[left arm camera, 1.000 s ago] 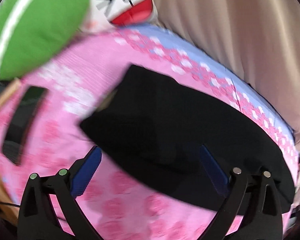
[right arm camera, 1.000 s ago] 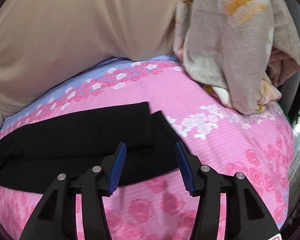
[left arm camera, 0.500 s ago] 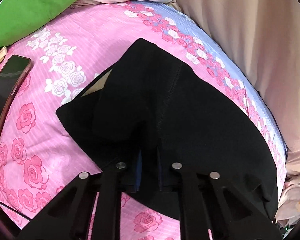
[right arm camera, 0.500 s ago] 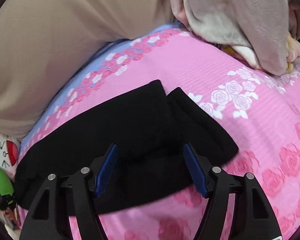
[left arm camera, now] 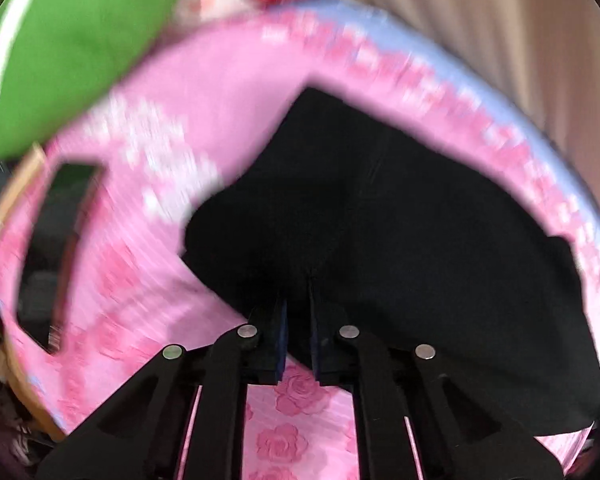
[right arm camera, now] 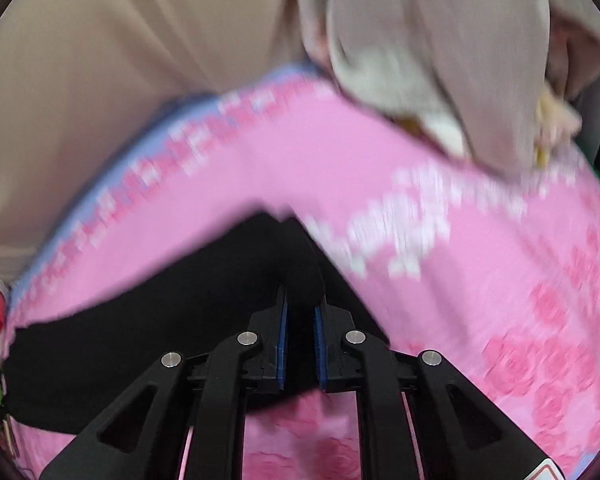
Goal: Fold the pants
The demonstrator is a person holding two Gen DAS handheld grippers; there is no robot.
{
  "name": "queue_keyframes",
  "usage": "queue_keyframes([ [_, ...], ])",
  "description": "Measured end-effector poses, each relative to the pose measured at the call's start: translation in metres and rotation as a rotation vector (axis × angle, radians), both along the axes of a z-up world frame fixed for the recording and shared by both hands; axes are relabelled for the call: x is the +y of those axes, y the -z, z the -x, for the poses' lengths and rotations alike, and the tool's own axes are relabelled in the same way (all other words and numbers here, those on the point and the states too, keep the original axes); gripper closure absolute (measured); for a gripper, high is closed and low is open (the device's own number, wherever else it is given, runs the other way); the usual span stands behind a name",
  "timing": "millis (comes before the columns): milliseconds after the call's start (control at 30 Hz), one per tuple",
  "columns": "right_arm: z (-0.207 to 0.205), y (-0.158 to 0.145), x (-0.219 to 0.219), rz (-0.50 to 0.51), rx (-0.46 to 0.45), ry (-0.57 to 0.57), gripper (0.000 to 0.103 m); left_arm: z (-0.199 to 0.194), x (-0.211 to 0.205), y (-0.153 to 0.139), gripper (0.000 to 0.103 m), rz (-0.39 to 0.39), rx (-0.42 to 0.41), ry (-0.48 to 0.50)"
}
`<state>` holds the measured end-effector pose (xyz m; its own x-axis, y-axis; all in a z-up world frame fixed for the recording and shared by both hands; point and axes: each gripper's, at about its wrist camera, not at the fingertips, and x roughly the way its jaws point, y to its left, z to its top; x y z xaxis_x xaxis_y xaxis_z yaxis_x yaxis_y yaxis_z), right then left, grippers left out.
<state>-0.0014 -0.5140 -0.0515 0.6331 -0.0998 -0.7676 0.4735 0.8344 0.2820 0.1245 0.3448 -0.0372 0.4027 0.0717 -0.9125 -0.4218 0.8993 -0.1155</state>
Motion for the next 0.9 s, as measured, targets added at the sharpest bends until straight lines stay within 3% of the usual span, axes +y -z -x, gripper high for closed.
queue_keyframes([
  [100,0.017,0.0,0.005,0.012,-0.043,0.008,0.083,0.013,-0.006,-0.018,0.084,-0.052,-0.034,-0.006],
  [133,0.022,-0.005,0.007,0.033,-0.042,0.014,0.079,0.018,-0.008,-0.024,0.078,-0.065,-0.04,-0.003],
  [167,0.027,-0.01,0.008,0.059,-0.044,0.019,0.078,0.024,-0.01,-0.031,0.065,-0.086,-0.049,0.001],
  [233,0.041,-0.024,0.006,0.125,-0.049,0.051,0.063,0.039,-0.018,-0.049,0.048,-0.171,-0.076,-0.009],
  [267,0.047,-0.029,0.005,0.131,-0.061,0.063,0.059,0.044,-0.021,-0.055,0.044,-0.198,-0.085,-0.01],
  [367,0.058,-0.044,0.002,0.116,-0.112,0.066,0.051,0.06,-0.039,-0.073,0.043,-0.215,-0.139,0.01],
  [467,0.036,-0.05,0.01,0.121,-0.101,0.006,0.049,0.06,-0.074,-0.08,0.035,-0.18,-0.179,0.078],
  [600,-0.012,-0.048,0.029,0.211,-0.039,-0.1,0.033,0.048,-0.132,-0.07,0.031,-0.215,-0.196,0.166],
  [667,-0.035,-0.037,0.027,0.284,0.02,-0.097,0.032,0.046,-0.153,-0.062,0.026,-0.223,-0.191,0.208],
  [700,-0.045,-0.029,0.022,0.276,0.049,-0.104,0.033,0.044,-0.164,-0.057,0.026,-0.224,-0.188,0.221],
  [767,-0.059,-0.011,0.011,0.217,0.098,-0.123,0.08,0.04,-0.175,-0.048,0.026,-0.235,-0.178,0.232],
  [833,-0.048,-0.022,0.011,0.209,0.052,-0.115,0.097,0.037,-0.179,-0.043,0.026,-0.249,-0.162,0.234],
  [900,-0.021,-0.05,0.013,0.245,-0.048,-0.09,0.099,0.034,-0.181,-0.04,0.026,-0.266,-0.155,0.232],
])
